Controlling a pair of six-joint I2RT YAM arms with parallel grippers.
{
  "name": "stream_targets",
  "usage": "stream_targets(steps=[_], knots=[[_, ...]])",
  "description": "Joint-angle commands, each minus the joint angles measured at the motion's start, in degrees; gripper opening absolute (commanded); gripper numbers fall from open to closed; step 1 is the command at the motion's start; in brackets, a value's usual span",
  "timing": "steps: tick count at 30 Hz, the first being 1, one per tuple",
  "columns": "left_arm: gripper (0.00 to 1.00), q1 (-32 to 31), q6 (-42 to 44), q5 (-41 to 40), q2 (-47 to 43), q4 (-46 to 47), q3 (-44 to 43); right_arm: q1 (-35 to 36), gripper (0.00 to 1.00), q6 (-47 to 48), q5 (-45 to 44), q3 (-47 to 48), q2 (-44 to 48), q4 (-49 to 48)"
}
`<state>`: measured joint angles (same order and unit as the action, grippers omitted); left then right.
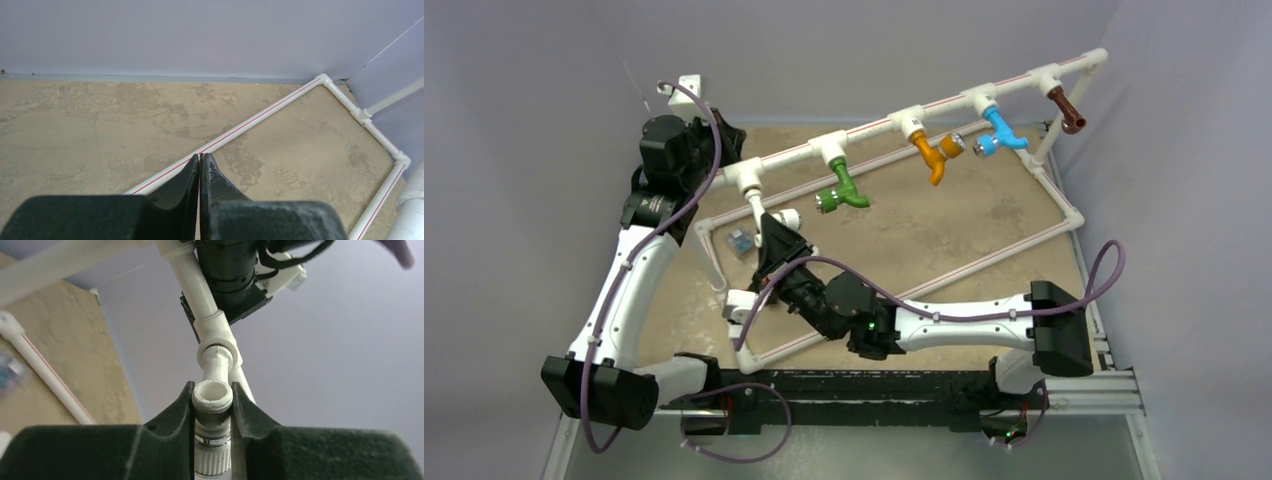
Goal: Install the water faucets
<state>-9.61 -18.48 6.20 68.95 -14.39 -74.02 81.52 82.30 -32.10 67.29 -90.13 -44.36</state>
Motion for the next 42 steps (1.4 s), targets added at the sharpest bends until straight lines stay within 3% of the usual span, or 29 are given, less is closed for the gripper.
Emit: stream_targets(steps=[1, 10, 19, 21, 28, 32, 36, 42], knots=[[0.0, 0.05, -0.42, 1.3, 1.58, -8.68, 3.18, 0.08, 0.0, -26.56, -8.56, 1.8, -3.23, -7.8], [0.0, 0.11, -0.5, 1.52, 1.75, -8.63, 3.18, -0.22, 0.0, -88.07, -8.6, -0.79, -1.2, -10.54], [0.0, 0.11, -0.5, 1.64, 1.76, -8.63, 3.18, -4.59, 0.0, -135.76, -8.05, -8.15, 2.32, -17.71], [0.0, 0.11, -0.59, 1.87, 1.8, -8.57, 3.18, -4.7, 0.0, -141.58, -7.6, -8.51, 2.18, -19.36], [0.0, 0.11, -0.81, 2.41, 2.02, -8.55, 3.18, -4.92, 0.0, -153.59, -6.83, -6.98, 1.77, -21.96], [0.0, 0.11, -0.86, 2.24, 1.98, -8.55, 3.16, -4.96, 0.0, -150.89, -5.56, -6.13, 3.17, -22.52], [0.0, 0.11, -0.86, 1.98, 1.85, -8.55, 3.18, -4.97, 0.25, -147.27, -4.64, -8.0, 6.25, -15.79], [0.0, 0.11, -0.85, 1.51, 1.67, -8.63, 3.18, -5.36, 0.75, -140.38, -4.04, -13.08, 12.35, -7.96]])
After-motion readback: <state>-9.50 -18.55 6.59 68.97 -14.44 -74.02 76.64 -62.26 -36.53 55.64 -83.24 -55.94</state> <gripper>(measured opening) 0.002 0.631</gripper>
